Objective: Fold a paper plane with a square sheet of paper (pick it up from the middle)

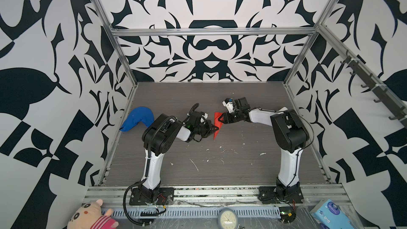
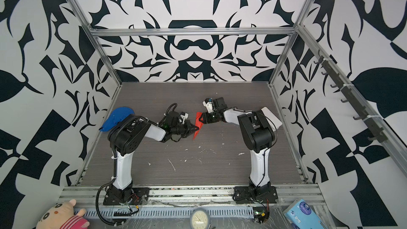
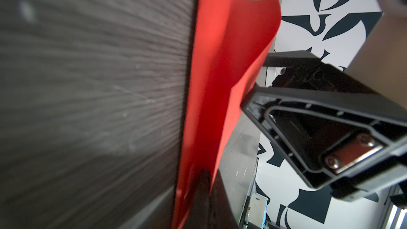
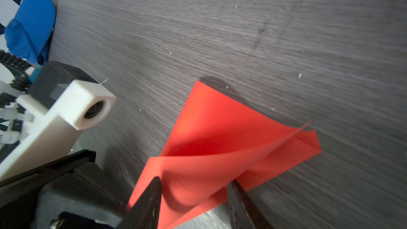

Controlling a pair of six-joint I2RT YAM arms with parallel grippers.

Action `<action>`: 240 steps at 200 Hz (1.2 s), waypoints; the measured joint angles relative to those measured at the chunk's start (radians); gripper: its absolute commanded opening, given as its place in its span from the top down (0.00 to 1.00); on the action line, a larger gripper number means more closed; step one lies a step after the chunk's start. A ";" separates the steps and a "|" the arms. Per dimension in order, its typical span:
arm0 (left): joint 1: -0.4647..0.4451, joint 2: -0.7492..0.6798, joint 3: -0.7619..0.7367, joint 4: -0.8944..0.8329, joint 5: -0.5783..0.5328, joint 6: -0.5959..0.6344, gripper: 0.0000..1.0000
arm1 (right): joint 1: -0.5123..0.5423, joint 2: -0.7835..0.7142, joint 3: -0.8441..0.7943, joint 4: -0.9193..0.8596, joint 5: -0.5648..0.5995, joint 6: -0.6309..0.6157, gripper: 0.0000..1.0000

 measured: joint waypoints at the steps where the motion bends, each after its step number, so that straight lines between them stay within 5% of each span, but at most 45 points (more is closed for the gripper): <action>1: 0.000 0.000 0.000 0.000 0.000 0.000 1.00 | 0.000 0.000 0.000 0.000 0.000 -0.002 0.45; 145: 0.008 0.004 0.033 -0.069 0.022 0.025 1.00 | 0.005 0.009 0.036 -0.077 0.076 -0.034 0.61; 240: 0.010 -0.044 0.039 -0.165 0.003 0.088 0.75 | 0.018 0.012 0.050 -0.097 0.142 -0.002 0.68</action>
